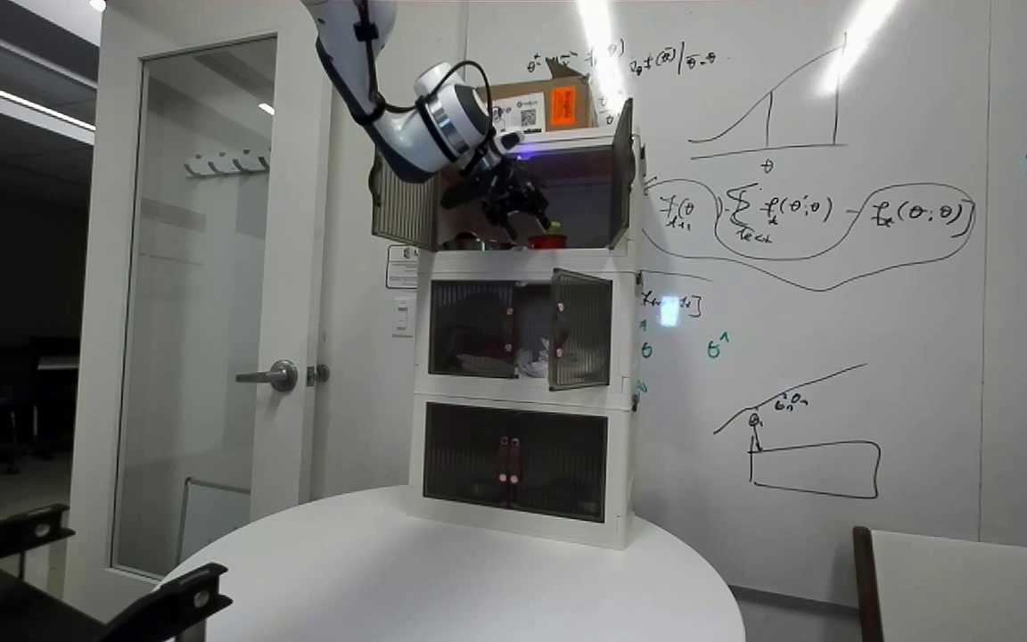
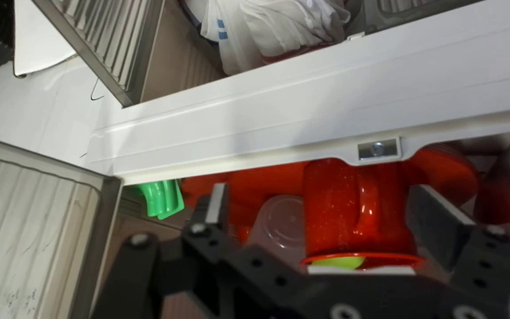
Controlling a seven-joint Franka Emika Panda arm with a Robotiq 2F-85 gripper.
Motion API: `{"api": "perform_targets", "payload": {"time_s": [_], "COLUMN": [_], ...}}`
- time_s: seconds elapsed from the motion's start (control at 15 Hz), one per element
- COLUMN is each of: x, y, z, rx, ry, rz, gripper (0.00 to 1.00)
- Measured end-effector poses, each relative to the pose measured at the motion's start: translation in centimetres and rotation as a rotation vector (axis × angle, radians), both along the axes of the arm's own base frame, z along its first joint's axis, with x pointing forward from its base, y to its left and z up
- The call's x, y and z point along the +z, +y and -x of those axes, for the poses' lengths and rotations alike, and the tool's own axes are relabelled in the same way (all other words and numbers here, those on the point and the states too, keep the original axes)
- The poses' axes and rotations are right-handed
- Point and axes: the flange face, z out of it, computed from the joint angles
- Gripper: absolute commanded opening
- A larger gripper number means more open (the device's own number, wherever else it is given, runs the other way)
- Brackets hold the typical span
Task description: Remove the cup from the top cabinet
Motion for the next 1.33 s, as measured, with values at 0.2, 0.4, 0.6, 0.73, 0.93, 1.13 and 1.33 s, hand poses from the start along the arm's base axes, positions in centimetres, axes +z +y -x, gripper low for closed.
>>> {"api": "perform_targets", "payload": {"time_s": [0.2,0.4,0.6,0.73,0.93,1.13,1.33], "x": [0.3,0.0,-0.7,-1.2,-1.6,-1.8,-2.0], "y": [0.1,0.2,0.3,0.5,1.0,1.4,1.7], "z": [0.0,-0.3,-0.9,-1.4,-2.2,-2.9,-3.5], "rx": [0.008,0.003,0.002,0.010,0.022,0.030,0.037], "ry": [-0.017,-0.021,-0.028,-0.040,-0.062,-0.079,-0.094], "rz": [-0.003,-0.011,-0.014,-0.011,-0.004,0.007,0.017], "gripper": [1.00,1.00,1.00,1.00,1.00,0.72,0.60]}}
